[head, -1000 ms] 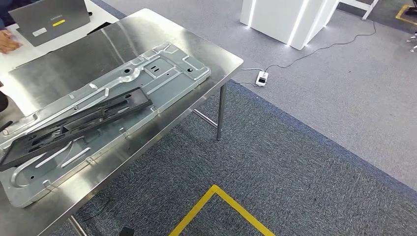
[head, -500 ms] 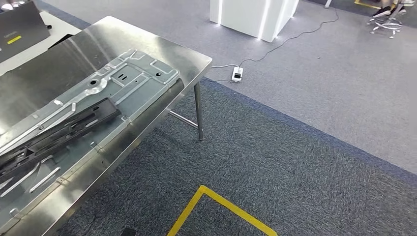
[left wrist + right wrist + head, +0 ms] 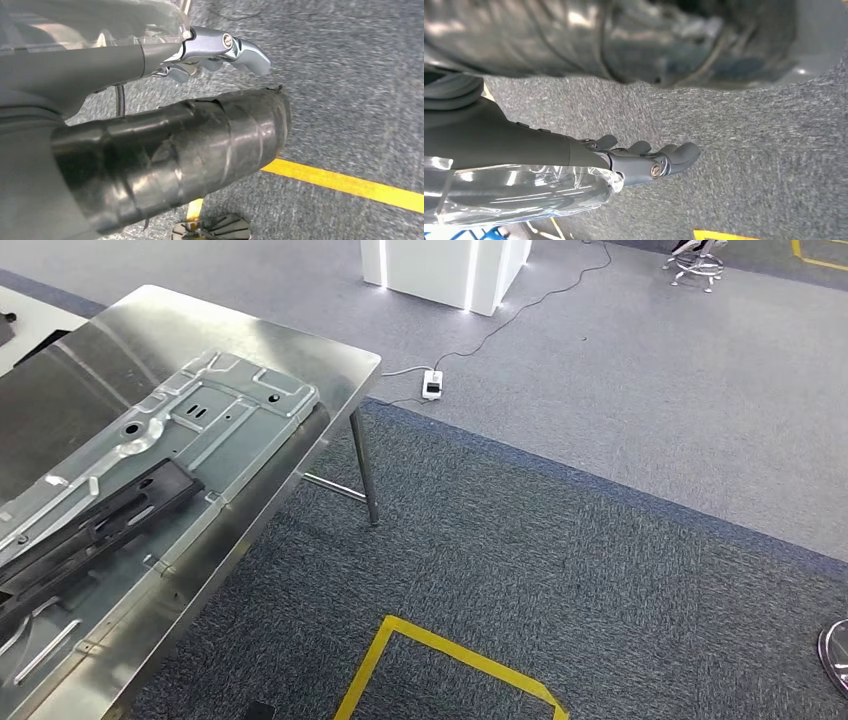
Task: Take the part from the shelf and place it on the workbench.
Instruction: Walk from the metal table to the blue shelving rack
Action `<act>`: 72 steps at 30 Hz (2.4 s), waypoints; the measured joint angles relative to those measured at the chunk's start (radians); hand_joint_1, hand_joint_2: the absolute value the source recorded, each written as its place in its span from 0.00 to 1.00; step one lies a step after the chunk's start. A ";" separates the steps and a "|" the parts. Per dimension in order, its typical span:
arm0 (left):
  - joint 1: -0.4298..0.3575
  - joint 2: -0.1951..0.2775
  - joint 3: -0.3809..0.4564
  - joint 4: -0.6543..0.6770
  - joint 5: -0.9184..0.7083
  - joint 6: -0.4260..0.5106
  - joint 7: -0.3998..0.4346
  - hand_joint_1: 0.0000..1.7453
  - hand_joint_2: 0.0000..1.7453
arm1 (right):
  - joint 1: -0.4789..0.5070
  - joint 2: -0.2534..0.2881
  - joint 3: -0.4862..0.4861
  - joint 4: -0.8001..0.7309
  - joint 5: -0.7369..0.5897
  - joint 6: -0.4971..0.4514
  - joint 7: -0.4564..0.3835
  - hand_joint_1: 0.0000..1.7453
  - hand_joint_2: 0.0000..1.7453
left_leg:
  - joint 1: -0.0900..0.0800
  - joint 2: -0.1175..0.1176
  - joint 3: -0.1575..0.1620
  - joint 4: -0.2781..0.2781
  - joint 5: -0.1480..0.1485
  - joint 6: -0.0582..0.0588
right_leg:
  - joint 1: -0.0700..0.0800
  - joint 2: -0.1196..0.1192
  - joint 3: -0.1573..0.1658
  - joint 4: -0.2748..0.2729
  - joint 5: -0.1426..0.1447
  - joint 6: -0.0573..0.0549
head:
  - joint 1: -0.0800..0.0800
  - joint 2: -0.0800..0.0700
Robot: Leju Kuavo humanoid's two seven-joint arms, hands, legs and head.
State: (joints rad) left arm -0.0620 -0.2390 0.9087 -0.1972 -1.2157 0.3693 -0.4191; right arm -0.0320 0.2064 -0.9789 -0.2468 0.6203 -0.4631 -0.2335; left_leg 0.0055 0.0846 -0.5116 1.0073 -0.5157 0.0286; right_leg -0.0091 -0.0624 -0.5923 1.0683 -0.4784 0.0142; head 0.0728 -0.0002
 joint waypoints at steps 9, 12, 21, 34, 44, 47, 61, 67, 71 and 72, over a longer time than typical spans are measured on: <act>0.000 -0.001 0.000 0.000 -0.002 0.000 -0.002 0.00 0.00 | -0.003 0.000 -0.001 0.000 0.013 0.013 0.007 0.00 0.00 | 0.004 -0.070 -0.090 0.222 -0.132 -0.031 | 0.003 0.068 0.013 -0.050 0.013 -0.048 | -0.001 0.000; 0.004 -0.001 0.001 0.000 -0.002 -0.001 -0.002 0.00 0.00 | -0.001 0.000 -0.001 0.000 0.023 0.027 0.026 0.00 0.00 | 0.007 -0.079 -0.103 0.231 -0.092 -0.033 | 0.003 0.111 0.013 -0.043 0.012 -0.047 | -0.001 0.000; 0.001 0.000 0.002 0.000 -0.006 -0.005 0.002 0.00 0.00 | 0.005 0.001 0.003 0.007 0.060 0.078 0.087 0.00 0.00 | 0.013 -0.127 -0.019 0.004 0.015 0.001 | -0.004 0.149 -0.028 0.004 -0.004 -0.003 | 0.000 0.000; -0.003 0.002 0.007 0.000 -0.002 -0.014 -0.003 0.00 0.00 | 0.003 0.005 0.023 0.014 0.085 0.103 0.095 0.00 0.00 | 0.000 0.018 0.006 -0.003 -0.003 -0.018 | 0.012 0.016 0.013 -0.043 0.005 -0.028 | 0.000 0.000; 0.004 0.002 0.009 0.000 -0.002 -0.016 -0.003 0.00 0.00 | 0.003 0.006 0.026 0.015 0.090 0.103 0.097 0.00 0.00 | 0.009 -0.102 -0.072 0.135 -0.027 -0.030 | 0.004 0.135 0.019 -0.046 0.011 -0.048 | 0.000 0.000; 0.002 0.004 0.012 0.000 -0.001 -0.017 -0.004 0.00 0.00 | 0.002 0.008 0.026 0.015 0.091 0.104 0.097 0.00 0.00 | 0.011 -0.147 -0.029 0.019 0.009 -0.023 | 0.004 0.168 0.006 -0.033 0.007 -0.033 | 0.000 0.000; 0.003 0.002 0.015 0.000 0.001 -0.032 -0.011 0.00 0.00 | 0.008 0.008 0.026 0.017 0.105 0.106 0.104 0.00 0.00 | 0.003 0.005 0.005 -0.005 -0.002 -0.004 | 0.004 -0.003 -0.004 -0.017 0.009 -0.007 | 0.003 0.000; -0.003 0.002 0.016 0.000 0.002 -0.040 -0.024 0.00 0.00 | 0.006 0.008 0.031 0.017 0.111 0.114 0.104 0.00 0.00 | 0.005 -0.012 -0.005 0.058 -0.057 -0.032 | 0.005 0.040 0.009 -0.049 0.013 -0.040 | 0.002 0.000; 0.004 0.003 0.016 0.000 0.003 -0.046 -0.030 0.00 0.00 | 0.003 0.008 0.035 0.017 0.118 0.123 0.104 0.00 0.00 | 0.007 -0.073 -0.117 0.280 -0.143 -0.035 | 0.006 0.091 0.010 -0.046 0.012 -0.052 | 0.002 0.000; 0.005 0.003 0.016 0.000 0.003 -0.047 -0.031 0.00 0.00 | 0.003 0.008 0.036 0.017 0.119 0.123 0.104 0.00 0.00 | 0.007 -0.077 -0.118 0.274 -0.123 -0.033 | 0.006 0.107 0.011 -0.045 0.011 -0.052 | 0.002 0.000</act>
State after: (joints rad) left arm -0.0574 -0.2361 0.9243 -0.1972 -1.2123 0.3226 -0.4502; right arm -0.0288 0.2148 -0.9429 -0.2300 0.7397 -0.3402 -0.1291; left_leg 0.0124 0.0079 -0.6295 1.2809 -0.6386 -0.0045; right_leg -0.0026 0.0441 -0.5813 1.0237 -0.4672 -0.0375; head 0.0750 0.0000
